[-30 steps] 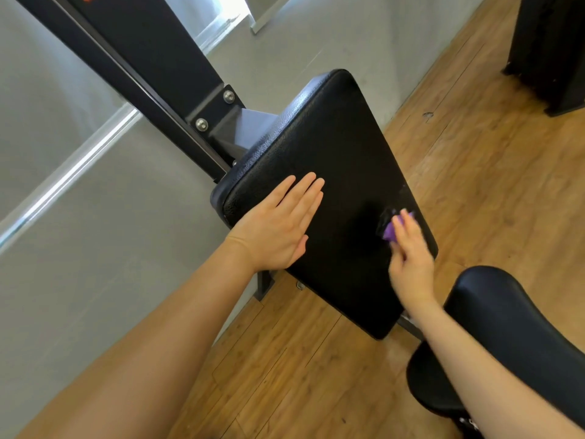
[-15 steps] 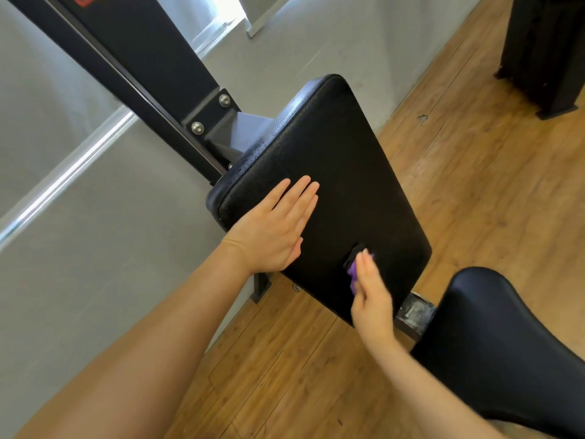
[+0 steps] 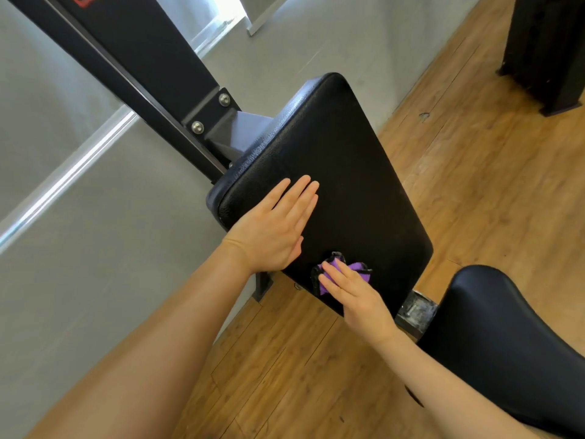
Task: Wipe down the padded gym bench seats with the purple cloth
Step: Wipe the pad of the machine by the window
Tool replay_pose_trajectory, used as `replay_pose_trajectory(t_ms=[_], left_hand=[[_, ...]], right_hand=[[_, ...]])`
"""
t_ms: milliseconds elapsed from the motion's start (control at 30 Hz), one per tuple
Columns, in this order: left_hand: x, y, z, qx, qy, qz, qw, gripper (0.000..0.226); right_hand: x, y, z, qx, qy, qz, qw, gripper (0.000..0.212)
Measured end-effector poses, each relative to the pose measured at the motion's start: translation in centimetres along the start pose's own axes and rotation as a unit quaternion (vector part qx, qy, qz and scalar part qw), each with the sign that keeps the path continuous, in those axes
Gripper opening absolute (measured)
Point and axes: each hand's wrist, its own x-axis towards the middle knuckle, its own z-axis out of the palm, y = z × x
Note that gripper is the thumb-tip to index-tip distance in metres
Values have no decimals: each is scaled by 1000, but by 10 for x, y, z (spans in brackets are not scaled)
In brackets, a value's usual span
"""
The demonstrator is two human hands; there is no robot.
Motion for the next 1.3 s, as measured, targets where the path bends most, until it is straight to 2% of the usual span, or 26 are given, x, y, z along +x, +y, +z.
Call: replay_pose_trajectory(t_ms=[133,233,300,433,500,667,767,833,900,1033,1133,1233,1300], left_hand=[[0,-1,1,3,10,4,1000,67],[0,0,1,-5,13,4,1000,66],[-1,1,1,-3,14,2,1000,65],[-1,5,0,-13,-5,4,1000,67],[-1,4,-1,-11,-1,-9,1000,68],[-2,6,3,0,30,-41,999,67],[-2,9,3,-8,55,-61,997,66],[-3,21,6,-2,67,-100,993,64],[-1,48,15,8,77,-177,981,63],[10,101,32,-9,124,-325,937,64],[14,103,35,-9,155,-355,922,64],[15,105,36,3,141,-361,922,66],[17,108,35,3,137,-370,919,65]], right_hand=[[-16,10,-4,-21,-25,48,998,92],[-13,4,-12,-21,-14,59,998,90],[-4,-6,-17,-11,-8,25,1000,86],[14,-17,-6,-22,-23,-107,994,83],[18,-10,2,-7,-13,-133,991,86],[14,7,17,28,45,-189,981,67],[5,25,24,32,40,-218,975,62],[-6,44,28,38,36,-227,972,57],[-13,61,32,43,42,-242,968,50],[-17,67,40,60,85,-257,961,44],[-14,70,44,41,102,-291,951,44],[-5,95,38,-22,89,-356,930,47],[6,123,25,-38,108,-352,929,48]])
